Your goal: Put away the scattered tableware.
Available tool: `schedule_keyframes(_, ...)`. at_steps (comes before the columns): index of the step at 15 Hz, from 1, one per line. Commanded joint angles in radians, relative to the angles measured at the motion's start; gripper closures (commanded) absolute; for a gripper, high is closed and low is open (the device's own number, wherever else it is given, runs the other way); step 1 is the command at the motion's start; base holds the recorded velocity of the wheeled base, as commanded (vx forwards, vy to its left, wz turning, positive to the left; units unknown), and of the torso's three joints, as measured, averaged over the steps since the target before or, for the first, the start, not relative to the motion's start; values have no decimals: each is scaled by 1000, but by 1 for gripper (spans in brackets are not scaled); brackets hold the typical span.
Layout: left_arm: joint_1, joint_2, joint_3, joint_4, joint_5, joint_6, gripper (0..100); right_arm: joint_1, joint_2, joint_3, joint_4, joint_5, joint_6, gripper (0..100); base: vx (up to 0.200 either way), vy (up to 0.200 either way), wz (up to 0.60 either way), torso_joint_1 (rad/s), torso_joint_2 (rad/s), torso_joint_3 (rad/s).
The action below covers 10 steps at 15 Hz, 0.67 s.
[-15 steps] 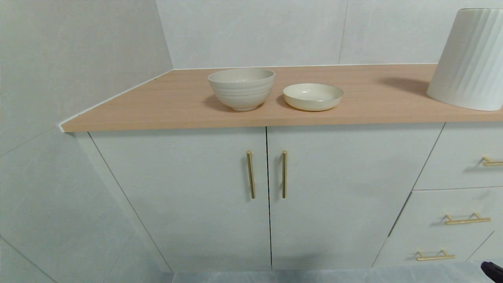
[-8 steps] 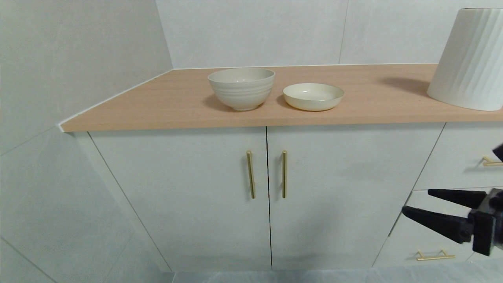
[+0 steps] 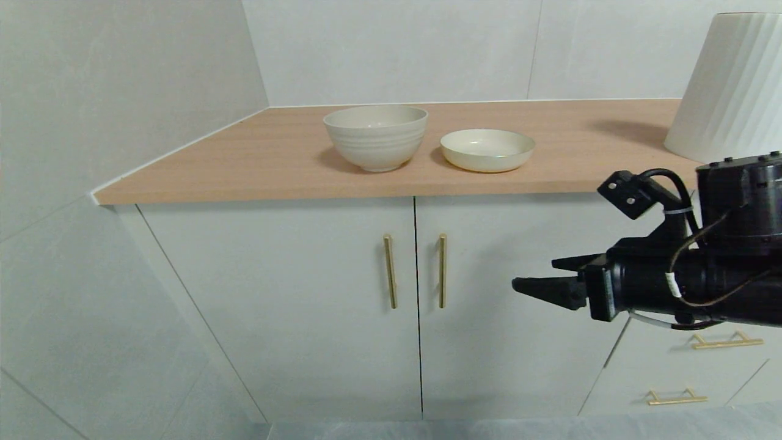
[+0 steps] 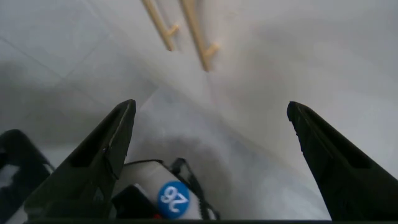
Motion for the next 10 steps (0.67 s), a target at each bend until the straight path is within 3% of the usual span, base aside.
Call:
schedule_keyframes(1,0,0,0,0,0,0,0,55,105,-34,-10,3,36,0,0,0,0,0,0,0)
schedule_keyframes(6,0,0,0,0,0,-2,0,108,263,-39,-191,-1,54,0,0,0,0,0,0,0)
schedule_keyframes(10,0,0,0,0,0,-2,0,128,378,-50,-413,-13,186,0,0,0,0,0,0,0)
